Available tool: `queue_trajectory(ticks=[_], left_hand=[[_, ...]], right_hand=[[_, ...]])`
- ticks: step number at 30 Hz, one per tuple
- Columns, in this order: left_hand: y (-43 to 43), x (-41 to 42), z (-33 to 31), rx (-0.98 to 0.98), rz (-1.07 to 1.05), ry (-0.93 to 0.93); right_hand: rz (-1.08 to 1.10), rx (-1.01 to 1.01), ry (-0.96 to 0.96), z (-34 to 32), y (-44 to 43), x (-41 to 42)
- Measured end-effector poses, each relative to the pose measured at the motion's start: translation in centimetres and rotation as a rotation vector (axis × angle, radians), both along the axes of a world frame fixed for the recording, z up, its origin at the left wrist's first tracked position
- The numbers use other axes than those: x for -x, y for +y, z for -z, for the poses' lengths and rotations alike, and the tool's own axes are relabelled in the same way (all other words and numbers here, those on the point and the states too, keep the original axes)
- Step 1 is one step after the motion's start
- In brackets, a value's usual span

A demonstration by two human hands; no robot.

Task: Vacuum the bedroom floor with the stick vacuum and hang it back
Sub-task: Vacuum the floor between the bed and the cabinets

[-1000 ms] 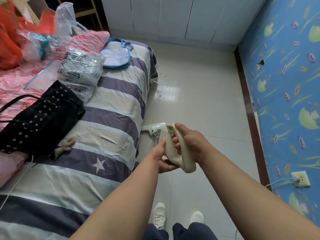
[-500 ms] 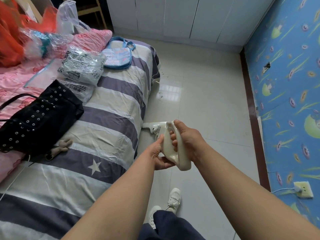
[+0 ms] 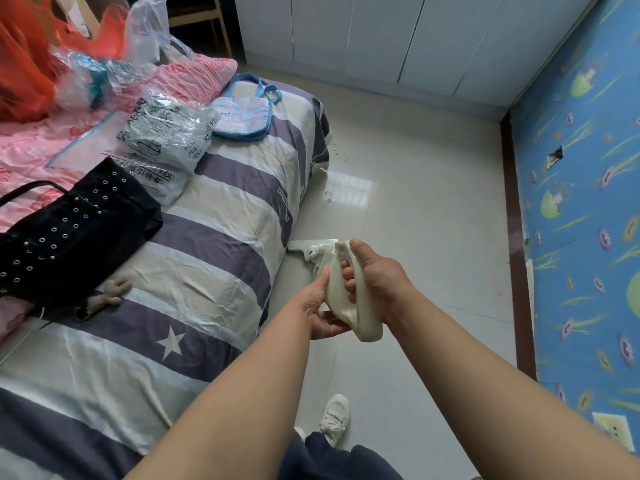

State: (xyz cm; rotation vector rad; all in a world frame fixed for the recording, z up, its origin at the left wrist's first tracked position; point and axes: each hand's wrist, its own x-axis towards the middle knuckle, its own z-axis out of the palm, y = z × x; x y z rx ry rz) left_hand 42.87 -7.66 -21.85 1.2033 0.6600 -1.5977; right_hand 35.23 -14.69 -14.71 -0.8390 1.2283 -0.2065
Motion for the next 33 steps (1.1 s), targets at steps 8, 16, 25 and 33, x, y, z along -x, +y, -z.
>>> queue_trajectory(ticks=[8, 16, 25, 33], left_hand=[[-1.1, -1.1, -0.1, 0.022, -0.03, 0.045], [0.3, -3.5, -1.8, 0.16, 0.088, 0.174], [5.1, -6.5, -2.8, 0.245, 0.289, 0.155], [8.5, -6.3, -2.8, 0.251, 0.416, 0.163]], right_hand=[[-0.043, -0.061, -0.012, 0.0, -1.2, -1.3], [-0.091, -0.083, 0.018, -1.5, 0.9, -3.4], [0.011, -0.123, 0.026, -2.1, 6.1, -5.3], [0.023, -0.13, 0.055, -3.1, 10.2, -4.4]])
